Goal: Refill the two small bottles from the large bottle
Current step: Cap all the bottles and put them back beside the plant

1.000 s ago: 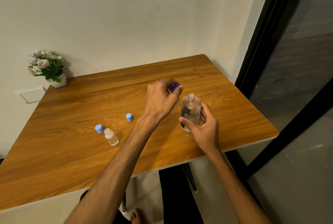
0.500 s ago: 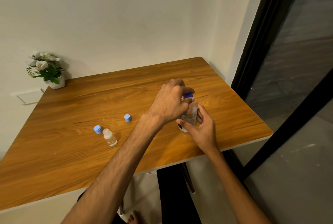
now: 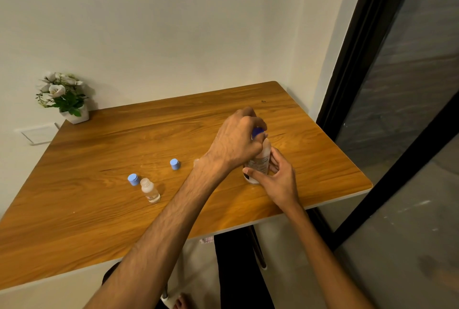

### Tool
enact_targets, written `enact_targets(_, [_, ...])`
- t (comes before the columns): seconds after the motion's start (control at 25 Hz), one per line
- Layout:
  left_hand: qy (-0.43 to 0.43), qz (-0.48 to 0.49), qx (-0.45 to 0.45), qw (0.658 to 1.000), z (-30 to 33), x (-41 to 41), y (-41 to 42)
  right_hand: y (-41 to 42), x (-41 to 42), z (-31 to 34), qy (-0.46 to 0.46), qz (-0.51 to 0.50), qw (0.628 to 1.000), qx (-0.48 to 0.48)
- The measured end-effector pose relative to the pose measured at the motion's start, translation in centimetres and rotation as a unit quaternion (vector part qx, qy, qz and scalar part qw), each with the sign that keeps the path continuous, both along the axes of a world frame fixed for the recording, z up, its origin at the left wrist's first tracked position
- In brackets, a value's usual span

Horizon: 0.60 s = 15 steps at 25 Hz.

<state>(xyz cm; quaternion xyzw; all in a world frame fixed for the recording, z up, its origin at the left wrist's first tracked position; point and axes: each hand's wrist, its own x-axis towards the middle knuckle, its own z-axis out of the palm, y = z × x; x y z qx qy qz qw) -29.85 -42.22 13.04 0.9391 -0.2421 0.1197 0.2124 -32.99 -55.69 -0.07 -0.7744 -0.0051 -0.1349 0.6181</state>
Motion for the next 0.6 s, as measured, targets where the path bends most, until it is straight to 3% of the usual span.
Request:
enact_targets(0.12, [0.01,-0.064,0.008,0.998,0.2,-0.15,0.07,-0.17,0.16,-0.13,0.008,-0.002,1.0,-0.009])
enact_targets(0.32, [-0.037,0.018,-0.03,0.999,-0.17,-0.14,-0.28,-0.37,0.26,-0.19,0.01,0.01,1.0,-0.009])
enact_targets(0.6, [-0.018,-0.043,-0.036,0.998,-0.02,-0.01,0.16,-0.48,0.16,-0.05,0.033,0.008,0.999,-0.012])
